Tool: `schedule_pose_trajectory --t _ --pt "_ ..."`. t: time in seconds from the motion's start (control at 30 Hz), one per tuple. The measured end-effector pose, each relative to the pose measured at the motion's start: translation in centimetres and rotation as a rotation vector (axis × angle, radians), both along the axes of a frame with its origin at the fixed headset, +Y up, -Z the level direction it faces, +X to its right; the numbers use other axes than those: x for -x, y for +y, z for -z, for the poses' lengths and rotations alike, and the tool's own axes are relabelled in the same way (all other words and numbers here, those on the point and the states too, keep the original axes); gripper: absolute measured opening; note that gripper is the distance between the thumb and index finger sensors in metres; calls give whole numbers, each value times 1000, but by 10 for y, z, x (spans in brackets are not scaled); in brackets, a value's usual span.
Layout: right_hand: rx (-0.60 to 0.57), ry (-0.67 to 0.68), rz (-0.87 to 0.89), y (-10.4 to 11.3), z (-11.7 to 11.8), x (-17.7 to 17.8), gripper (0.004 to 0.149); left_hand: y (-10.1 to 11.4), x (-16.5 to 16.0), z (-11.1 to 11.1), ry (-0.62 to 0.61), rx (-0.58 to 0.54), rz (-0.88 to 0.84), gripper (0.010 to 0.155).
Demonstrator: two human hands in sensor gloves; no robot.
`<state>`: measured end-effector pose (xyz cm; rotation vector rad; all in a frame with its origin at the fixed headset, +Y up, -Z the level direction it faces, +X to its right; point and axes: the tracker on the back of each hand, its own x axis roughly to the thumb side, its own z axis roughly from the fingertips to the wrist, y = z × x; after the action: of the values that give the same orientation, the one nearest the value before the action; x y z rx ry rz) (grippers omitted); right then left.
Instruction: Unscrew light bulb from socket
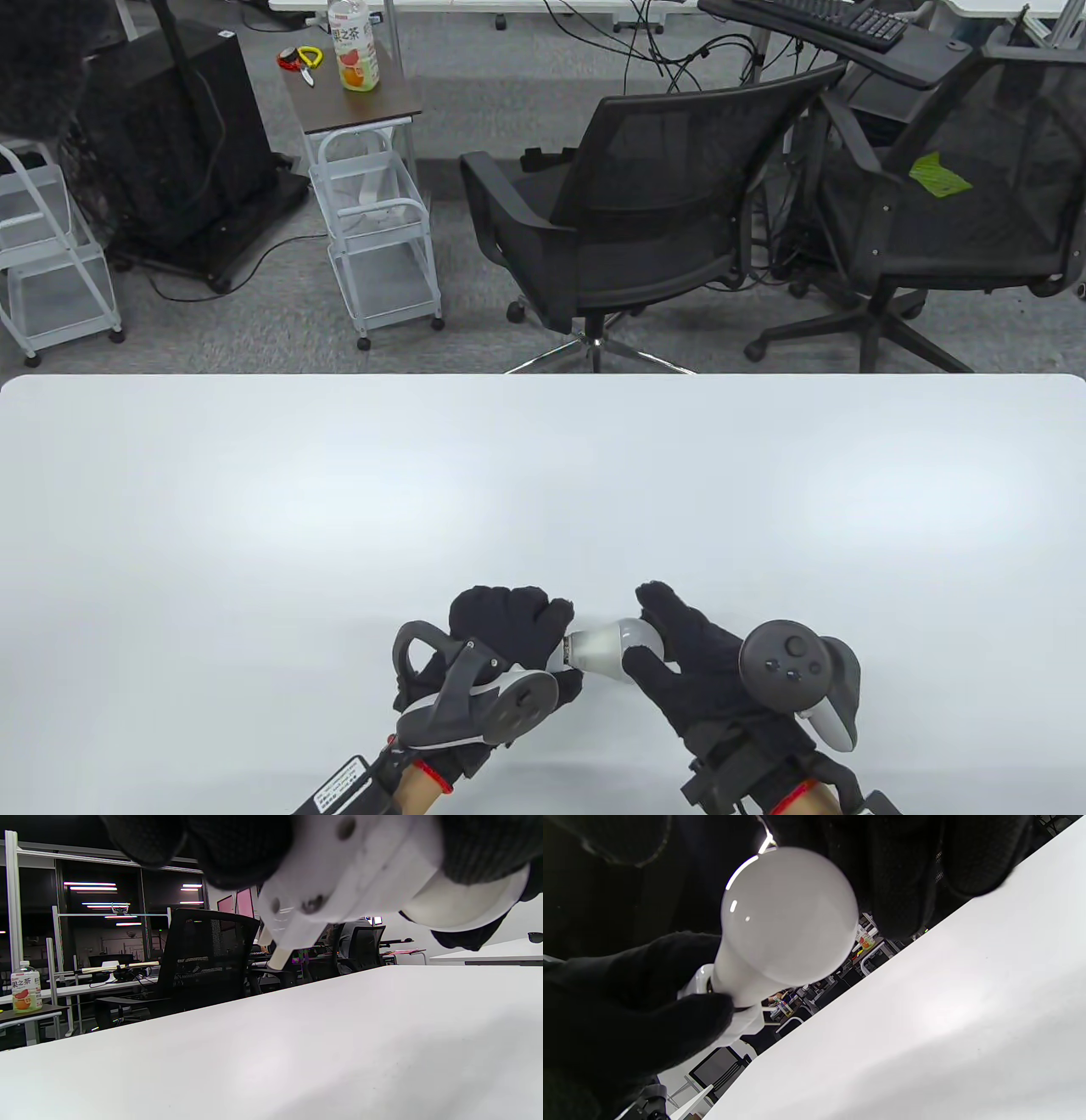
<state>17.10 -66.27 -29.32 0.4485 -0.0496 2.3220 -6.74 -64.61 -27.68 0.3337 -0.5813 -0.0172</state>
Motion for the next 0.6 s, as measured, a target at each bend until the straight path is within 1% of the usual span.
schedule_pose_trajectory --t 0.1,0.3,0.4,0.5,0.6 --pt "19 -9 -1 -3 2 -1 86 -1 -1 0 -7 6 -6 75" --pt "73 2 -2 -11 6 1 88 -1 -6 -3 -29 11 -38 75" --pt "80 -13 8 -11 7 -1 82 -2 -6 -3 -53 3 -34 75" --pt "85 -25 36 -9 7 -3 78 -1 -5 -3 -70 -6 -59 75" --pt "87 -40 77 -6 7 -6 77 0 -1 -3 -88 10 -101 78"
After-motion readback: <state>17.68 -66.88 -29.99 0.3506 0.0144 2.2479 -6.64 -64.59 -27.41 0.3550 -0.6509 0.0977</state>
